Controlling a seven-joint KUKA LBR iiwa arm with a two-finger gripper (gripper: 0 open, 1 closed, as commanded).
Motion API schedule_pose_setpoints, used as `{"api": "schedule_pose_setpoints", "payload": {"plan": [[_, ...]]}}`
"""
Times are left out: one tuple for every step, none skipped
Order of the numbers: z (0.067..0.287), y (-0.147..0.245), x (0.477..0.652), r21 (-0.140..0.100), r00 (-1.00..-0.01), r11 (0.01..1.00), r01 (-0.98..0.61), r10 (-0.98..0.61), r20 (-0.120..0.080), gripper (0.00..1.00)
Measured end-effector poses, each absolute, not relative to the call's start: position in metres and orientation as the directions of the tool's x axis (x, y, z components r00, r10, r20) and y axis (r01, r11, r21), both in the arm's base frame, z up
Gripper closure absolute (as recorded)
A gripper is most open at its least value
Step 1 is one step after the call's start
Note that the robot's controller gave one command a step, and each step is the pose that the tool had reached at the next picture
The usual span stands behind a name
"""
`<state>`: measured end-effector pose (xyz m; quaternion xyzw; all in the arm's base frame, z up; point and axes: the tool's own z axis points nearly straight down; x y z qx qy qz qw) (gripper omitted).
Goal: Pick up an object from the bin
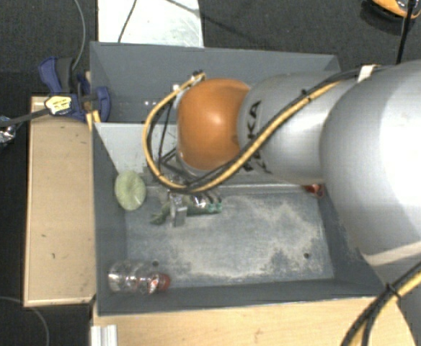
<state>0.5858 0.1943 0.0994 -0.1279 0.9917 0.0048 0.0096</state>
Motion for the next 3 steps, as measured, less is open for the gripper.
{"api": "schedule_pose_setpoints", "payload": {"plan": [[0.116, 0.189, 0.585, 0.007, -0.968, 0.968, -0.249, -0.249, -0.031, 1.0], [0.111, 0.188, 0.58, 0.007, -0.968, 0.968, -0.251, -0.25, -0.02, 1.0], [0.093, 0.167, 0.586, 0.008, -0.965, 0.965, -0.262, -0.261, -0.034, 1.0]]}}
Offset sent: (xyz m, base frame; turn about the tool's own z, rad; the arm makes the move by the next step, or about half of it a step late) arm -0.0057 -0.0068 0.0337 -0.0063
